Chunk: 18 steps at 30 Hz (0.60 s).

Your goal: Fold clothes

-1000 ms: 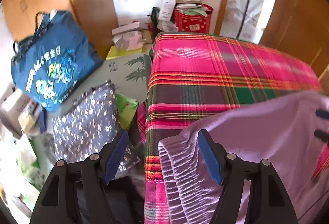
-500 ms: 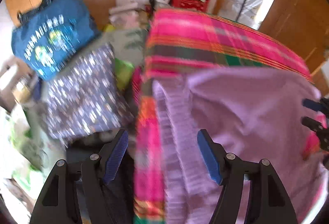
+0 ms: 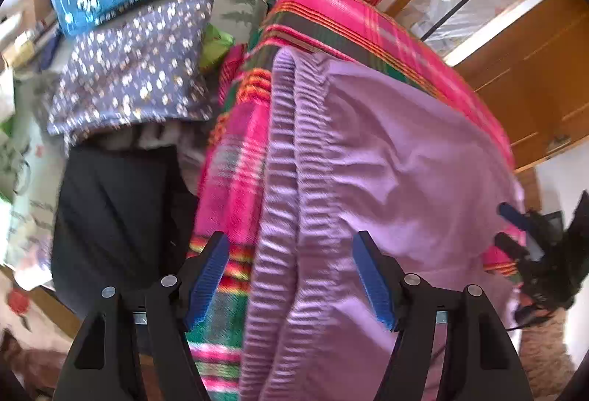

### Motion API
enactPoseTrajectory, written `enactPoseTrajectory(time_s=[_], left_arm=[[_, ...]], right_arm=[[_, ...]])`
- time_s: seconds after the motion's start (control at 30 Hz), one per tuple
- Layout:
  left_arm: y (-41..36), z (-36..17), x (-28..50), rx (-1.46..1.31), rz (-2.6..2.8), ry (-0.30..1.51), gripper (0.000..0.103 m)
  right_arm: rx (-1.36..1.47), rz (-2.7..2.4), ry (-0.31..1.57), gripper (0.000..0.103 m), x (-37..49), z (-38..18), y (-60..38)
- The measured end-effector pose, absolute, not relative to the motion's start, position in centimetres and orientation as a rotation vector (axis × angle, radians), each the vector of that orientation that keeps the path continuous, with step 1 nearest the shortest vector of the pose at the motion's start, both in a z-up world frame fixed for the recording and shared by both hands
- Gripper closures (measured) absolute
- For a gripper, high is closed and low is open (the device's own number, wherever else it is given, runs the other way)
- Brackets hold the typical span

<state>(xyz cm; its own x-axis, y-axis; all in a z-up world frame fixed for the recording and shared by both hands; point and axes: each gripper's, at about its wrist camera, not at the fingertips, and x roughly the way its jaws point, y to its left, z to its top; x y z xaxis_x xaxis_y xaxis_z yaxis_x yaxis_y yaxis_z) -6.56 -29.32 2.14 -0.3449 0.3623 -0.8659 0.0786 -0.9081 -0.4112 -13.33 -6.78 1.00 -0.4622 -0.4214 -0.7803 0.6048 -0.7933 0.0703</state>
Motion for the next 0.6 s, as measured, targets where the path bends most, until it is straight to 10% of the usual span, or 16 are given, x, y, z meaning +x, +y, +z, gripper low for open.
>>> enactPoseTrajectory(time_s=[0.5,0.6], left_arm=[[-28.5,4.0,-3.8,-1.469,2.365,-0.69,0.034],[-28.6,2.8,-4.1,-1.53,2.356,-0.712,0.047]], right_arm=[[1.135,-2.232,0.25,0.054,-12.1,0.3,-7.0],[1.139,-2.225,0.244,0.054,-11.9,0.0,-7.1]])
